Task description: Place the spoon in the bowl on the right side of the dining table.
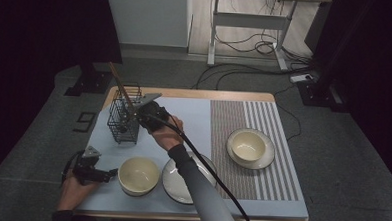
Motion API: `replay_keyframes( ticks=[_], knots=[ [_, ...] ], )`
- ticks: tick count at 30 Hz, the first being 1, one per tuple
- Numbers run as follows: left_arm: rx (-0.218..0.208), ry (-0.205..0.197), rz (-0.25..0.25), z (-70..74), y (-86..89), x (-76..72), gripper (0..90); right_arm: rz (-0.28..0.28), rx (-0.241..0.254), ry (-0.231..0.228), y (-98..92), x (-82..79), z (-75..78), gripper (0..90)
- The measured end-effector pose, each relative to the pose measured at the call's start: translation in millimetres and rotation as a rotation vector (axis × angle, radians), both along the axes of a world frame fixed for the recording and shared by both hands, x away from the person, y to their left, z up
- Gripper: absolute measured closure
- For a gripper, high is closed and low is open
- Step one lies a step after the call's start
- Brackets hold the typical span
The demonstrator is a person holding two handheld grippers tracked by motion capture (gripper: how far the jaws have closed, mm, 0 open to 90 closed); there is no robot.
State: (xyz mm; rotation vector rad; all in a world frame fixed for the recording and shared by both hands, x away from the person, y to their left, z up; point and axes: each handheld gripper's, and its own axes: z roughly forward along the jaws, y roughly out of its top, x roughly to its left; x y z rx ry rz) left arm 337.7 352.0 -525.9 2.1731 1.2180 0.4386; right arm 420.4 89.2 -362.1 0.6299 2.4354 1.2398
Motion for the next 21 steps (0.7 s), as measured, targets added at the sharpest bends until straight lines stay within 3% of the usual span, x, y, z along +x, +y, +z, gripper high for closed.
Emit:
replay_keyframes(
  ticks=[21],
  knots=[
    [0.0,-0.001,-0.002,-0.1,0.0,0.1,0.0,0.004,-0.005,0.0,-37.5,-14.0,5.7,89.2]
  ],
)
